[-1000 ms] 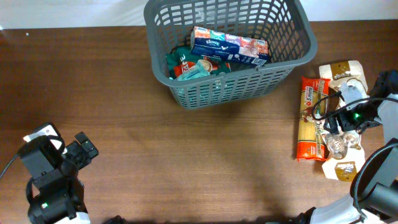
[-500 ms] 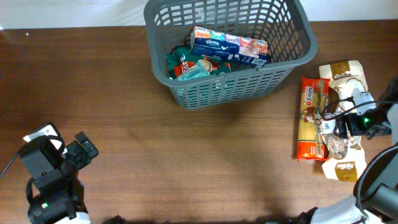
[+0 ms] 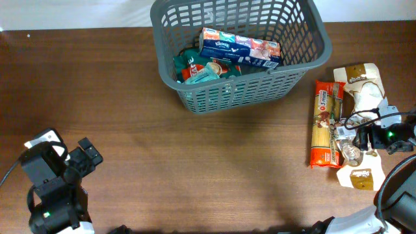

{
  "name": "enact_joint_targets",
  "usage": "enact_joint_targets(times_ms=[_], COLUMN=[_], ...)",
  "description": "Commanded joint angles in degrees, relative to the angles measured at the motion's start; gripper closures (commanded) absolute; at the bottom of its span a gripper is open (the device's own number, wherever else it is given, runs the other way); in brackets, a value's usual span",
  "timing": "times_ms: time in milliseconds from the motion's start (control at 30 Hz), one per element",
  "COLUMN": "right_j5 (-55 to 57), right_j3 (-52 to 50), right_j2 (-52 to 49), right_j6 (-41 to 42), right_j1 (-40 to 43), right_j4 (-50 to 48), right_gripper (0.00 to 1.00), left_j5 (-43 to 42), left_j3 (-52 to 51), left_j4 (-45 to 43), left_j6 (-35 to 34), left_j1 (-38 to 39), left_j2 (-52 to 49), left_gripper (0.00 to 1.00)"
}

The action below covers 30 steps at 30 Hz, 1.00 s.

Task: Pack container
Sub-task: 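Close the right gripper on the mushroom pouch and lift it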

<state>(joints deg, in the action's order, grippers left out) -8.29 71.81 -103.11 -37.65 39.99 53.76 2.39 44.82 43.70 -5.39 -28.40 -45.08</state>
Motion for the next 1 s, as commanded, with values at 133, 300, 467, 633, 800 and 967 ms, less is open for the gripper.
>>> enact_joint_targets(times_ms=[133, 300, 467, 633, 800, 967], right_j5=[-3.8, -3.98, -3.93, -3.74, -3.69, -3.72], right_j3=[-1.57, -2.38, -4.55, -5.07, -5.16, -5.18], right_j2=[1.16, 1.16, 1.11, 1.05, 0.0, -2.14], right_j6=[-1.07, -1.07, -1.05, -1.05, -1.07, -1.07], right_j1=[0.17, 0.17, 0.17, 0.17, 0.17, 0.17], right_j4=[-0.66, -1.2, -3.21, -3.67, -3.67, -3.67], right_gripper=[0.01, 0.01, 0.01, 0.01, 0.01, 0.01], left_j5=[0.39, 0.39, 0.39, 0.39, 0.39, 0.39], left_j3=[-0.22, -0.22, -0.22, -0.22, -0.22, -0.22], left_j4=[-0.17, -0.17, -0.17, -0.15, -0.15, -0.15], left_j6=[1.14, 1.14, 1.14, 1.14, 1.14, 1.14], left_j1=[0.28, 0.28, 0.28, 0.28, 0.28, 0.28], left_j2=[0.04, 0.04, 0.04, 0.04, 0.04, 0.04], left_gripper=[0.01, 0.01, 0.01, 0.01, 0.01, 0.01])
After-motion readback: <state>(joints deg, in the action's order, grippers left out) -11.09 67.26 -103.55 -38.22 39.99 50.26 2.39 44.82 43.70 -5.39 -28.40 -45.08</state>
